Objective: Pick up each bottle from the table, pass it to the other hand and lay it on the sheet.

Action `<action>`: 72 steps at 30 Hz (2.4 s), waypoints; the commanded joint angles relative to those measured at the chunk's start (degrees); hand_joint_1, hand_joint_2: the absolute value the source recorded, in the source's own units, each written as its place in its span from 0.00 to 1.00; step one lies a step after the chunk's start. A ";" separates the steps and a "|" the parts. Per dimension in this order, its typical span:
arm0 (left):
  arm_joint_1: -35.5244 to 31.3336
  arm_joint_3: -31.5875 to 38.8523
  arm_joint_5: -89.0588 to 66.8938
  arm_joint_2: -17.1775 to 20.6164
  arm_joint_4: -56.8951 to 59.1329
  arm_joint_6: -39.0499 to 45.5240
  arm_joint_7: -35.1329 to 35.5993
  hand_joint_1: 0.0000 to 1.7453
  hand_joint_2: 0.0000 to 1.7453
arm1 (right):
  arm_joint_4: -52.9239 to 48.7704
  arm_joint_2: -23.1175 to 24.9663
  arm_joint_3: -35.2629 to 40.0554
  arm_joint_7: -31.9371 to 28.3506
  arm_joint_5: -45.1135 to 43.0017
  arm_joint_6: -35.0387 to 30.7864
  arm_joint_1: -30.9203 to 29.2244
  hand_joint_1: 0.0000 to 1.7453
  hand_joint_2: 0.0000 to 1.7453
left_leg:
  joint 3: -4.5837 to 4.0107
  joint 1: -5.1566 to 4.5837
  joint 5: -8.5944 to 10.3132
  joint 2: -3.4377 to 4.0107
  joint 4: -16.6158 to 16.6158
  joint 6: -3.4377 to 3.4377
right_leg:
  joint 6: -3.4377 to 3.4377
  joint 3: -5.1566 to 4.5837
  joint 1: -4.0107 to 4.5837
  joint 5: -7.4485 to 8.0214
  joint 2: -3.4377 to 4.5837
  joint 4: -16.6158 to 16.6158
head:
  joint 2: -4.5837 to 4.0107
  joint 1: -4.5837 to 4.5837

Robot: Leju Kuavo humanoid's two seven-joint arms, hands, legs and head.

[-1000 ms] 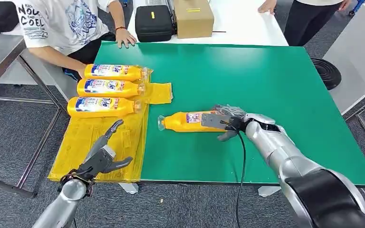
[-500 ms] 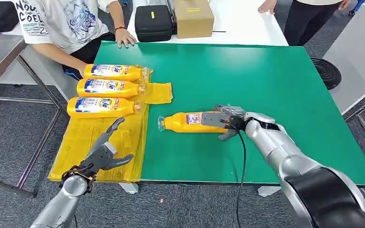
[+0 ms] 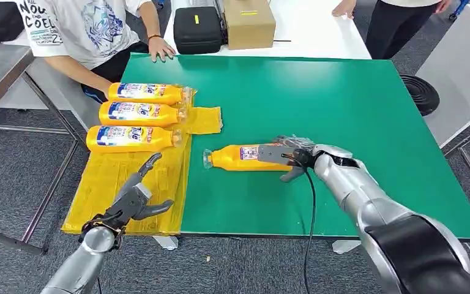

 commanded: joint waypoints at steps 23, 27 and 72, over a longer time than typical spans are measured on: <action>-4.88 -2.46 1.17 -1.42 9.39 -0.18 -0.47 0.00 1.00 | 5.06 0.85 0.90 4.03 0.47 0.15 -1.18 0.00 1.00 | 0.20 0.02 -0.07 -0.01 -0.02 -0.02 | -0.13 0.22 0.04 -0.08 -0.08 -0.04 | 0.00 -0.02; -4.89 -2.68 1.40 -1.36 9.79 -0.23 -0.72 0.00 1.00 | 5.18 0.99 1.01 3.87 0.69 0.60 -1.03 0.48 1.00 | 0.12 0.01 -0.03 -0.01 -0.03 -0.01 | -0.08 0.13 0.03 -0.04 -0.05 -0.04 | 0.00 -0.02; 1.94 0.90 2.12 0.84 0.59 0.42 -0.15 0.00 1.00 | -9.69 0.51 -7.93 -18.67 -8.75 -16.15 7.35 1.00 1.00 | 0.16 0.05 -0.10 0.10 -0.02 -0.02 | -0.11 0.18 0.10 -0.06 0.04 -0.05 | 0.00 -0.04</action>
